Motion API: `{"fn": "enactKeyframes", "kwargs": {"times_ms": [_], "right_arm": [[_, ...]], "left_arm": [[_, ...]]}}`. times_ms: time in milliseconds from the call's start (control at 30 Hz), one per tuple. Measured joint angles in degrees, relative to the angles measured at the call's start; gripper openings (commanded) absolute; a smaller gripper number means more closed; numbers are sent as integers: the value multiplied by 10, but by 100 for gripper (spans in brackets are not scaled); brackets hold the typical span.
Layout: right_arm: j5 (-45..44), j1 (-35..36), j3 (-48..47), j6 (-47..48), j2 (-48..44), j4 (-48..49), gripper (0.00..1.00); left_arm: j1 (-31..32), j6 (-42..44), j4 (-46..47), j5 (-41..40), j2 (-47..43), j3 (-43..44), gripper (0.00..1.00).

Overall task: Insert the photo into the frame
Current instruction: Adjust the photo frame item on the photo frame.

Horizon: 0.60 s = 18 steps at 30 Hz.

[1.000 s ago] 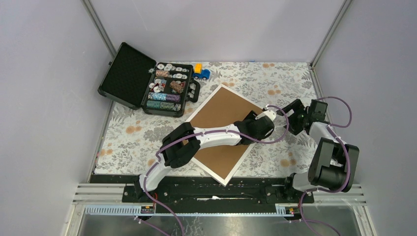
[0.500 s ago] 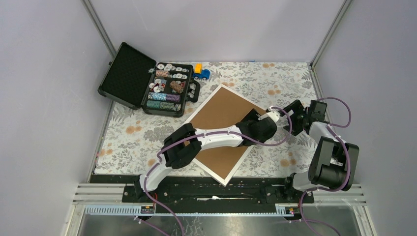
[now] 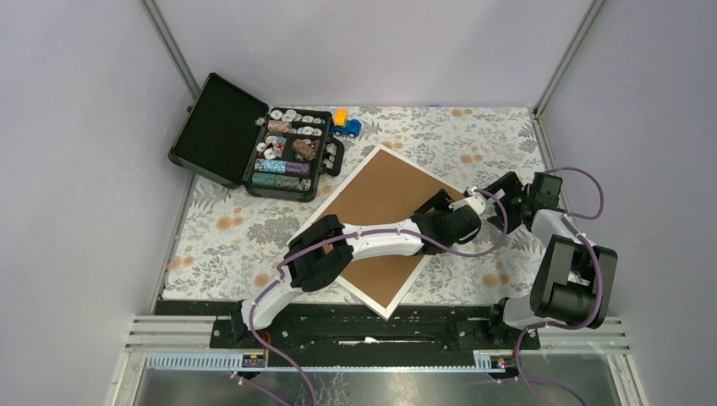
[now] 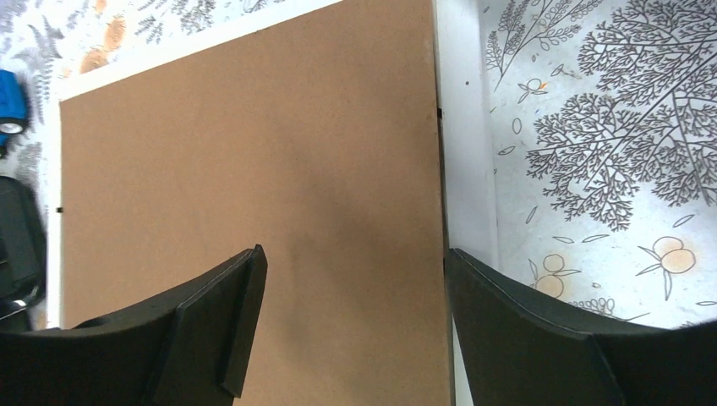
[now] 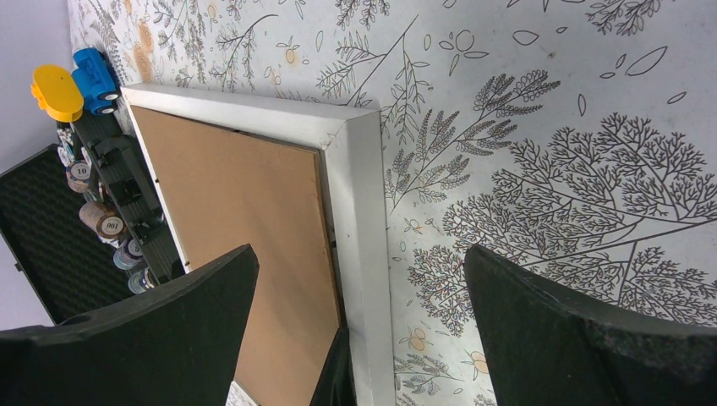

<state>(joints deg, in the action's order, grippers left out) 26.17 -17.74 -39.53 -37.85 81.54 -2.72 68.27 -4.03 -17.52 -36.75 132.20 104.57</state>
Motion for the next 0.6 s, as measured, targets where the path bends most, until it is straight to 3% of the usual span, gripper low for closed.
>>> {"fn": "enactKeyframes", "kwargs": {"times_ms": [333,600], "right_arm": [[-41,0,-32,-14,13,-72,100],[-27,43,-78,-20,107,-108,95]], "left_arm": [[5,47,10,-49,0,0,72],[2,62,27,-69,-8,-10,68]]}}
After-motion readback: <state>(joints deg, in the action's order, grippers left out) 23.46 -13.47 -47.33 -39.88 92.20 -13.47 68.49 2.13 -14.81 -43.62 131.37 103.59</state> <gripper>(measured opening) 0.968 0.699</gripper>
